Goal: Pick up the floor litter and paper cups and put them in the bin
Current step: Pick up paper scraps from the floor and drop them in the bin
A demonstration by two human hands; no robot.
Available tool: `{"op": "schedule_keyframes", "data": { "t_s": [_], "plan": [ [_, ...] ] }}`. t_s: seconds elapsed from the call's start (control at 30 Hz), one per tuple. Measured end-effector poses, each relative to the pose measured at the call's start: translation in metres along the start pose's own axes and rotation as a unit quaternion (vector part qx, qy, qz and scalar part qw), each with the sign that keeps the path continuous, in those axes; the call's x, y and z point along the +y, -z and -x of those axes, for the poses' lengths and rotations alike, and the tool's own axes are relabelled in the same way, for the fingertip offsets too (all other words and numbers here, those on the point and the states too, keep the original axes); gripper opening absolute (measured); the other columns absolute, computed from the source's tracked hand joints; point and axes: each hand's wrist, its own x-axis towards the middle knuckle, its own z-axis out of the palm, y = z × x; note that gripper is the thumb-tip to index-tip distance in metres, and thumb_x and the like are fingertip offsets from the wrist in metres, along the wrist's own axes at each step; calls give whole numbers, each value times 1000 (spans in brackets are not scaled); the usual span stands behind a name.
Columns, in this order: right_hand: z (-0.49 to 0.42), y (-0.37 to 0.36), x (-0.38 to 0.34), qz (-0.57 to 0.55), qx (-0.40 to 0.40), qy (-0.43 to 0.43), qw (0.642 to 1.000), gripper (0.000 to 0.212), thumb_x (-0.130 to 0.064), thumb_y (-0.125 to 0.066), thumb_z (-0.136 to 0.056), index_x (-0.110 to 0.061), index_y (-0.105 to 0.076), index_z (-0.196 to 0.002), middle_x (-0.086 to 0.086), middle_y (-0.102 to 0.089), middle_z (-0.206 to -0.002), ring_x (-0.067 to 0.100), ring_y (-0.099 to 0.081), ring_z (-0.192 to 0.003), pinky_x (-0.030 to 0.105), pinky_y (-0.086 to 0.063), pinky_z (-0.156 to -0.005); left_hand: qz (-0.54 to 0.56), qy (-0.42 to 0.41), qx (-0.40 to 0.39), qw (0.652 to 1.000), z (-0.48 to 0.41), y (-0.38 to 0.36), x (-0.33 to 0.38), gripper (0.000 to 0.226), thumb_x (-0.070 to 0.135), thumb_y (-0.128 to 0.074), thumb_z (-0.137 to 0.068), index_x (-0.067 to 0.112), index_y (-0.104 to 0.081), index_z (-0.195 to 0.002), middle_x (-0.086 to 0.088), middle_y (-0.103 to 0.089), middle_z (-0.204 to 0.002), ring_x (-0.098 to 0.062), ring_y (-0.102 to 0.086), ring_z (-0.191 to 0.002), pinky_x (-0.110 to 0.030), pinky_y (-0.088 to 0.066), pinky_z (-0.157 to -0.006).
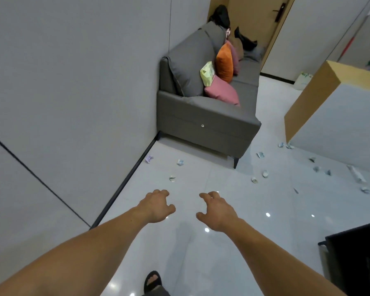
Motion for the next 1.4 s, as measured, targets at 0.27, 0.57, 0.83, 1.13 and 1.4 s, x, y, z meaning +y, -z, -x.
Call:
{"op": "schedule_keyframes", "data": {
  "t_s": [0.27,0.57,0.83,1.13,1.4],
  "plan": [
    [-143,53,37,-3,-34,25,999,69,-48,-53,-91,-29,-24,-151,1,-25,-153,24,-45,-127,37,-48,-96,11,34,-12,999,-130,50,35,64,45,-49,-90,21,-30,-147,-3,-35,-148,-24,-38,-132,-36,-39,-103],
    [-318,112,73,56,-107,84,989,69,-47,-53,-91,-29,-23,-151,1,-28,-151,25,-47,-125,37,-48,-95,100,157,-22,982,-254,81,57,63,45,-48,-92,21,-28,-148,-4,-34,-147,-23,-41,-129,-33,-39,-103],
    [-458,103,58,117,-183,111,970,68,-48,-51,-93,-27,-23,-151,2,-31,-149,25,-47,-125,37,-47,-96,222,232,-35,946,-343,68,21,62,44,-51,-94,20,-31,-147,-3,-37,-148,-20,-43,-130,-29,-37,-105],
    [-648,-25,68,149,-251,91,952,67,-48,-47,-94,-27,-20,-151,2,-29,-149,25,-47,-124,37,-47,-95,266,282,-63,920,-508,6,-62,53,44,-50,-92,26,-39,-140,3,-47,-137,-15,-50,-119,-29,-44,-98],
    [-822,-213,87,170,-248,173,938,69,-50,-50,-93,-27,-18,-150,2,-31,-146,26,-51,-120,36,-46,-90,256,309,-58,914,-657,-105,-155,57,46,-48,-92,28,-33,-144,4,-41,-143,-15,-46,-123,-33,-41,-101]
  ]
}}
